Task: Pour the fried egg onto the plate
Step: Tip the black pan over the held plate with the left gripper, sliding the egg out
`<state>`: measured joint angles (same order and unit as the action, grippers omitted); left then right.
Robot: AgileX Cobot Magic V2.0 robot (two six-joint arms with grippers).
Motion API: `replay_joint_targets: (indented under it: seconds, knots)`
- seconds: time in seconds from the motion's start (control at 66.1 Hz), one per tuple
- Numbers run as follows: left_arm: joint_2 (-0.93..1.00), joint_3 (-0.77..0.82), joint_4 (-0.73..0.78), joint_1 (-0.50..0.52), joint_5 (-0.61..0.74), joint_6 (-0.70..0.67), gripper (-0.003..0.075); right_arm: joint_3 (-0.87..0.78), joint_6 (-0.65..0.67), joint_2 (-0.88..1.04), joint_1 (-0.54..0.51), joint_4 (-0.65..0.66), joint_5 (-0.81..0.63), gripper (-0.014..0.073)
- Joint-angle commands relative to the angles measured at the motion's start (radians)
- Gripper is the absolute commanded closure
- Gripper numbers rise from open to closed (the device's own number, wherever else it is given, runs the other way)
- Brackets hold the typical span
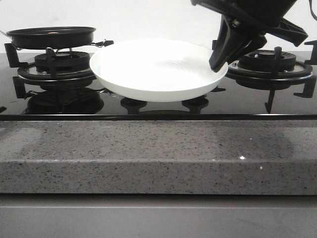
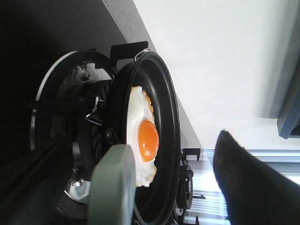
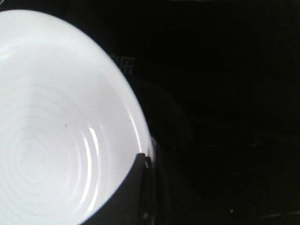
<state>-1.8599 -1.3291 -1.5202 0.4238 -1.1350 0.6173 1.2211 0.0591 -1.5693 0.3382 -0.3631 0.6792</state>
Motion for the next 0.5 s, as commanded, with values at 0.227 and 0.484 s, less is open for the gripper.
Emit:
replay_joint_targets:
  seconds: [0.227, 0.484]
  knots:
    - [-0.006, -0.114, -0.002, -0.004, -0.142, -0.039, 0.0121, 0.025, -0.005, 0.035, 0.0, 0.005, -0.022, 0.066]
    - [-0.017, -0.127, 0.051, -0.004, -0.147, -0.056, 0.0139, 0.025, -0.005, 0.035, 0.0, 0.005, -0.023, 0.066]
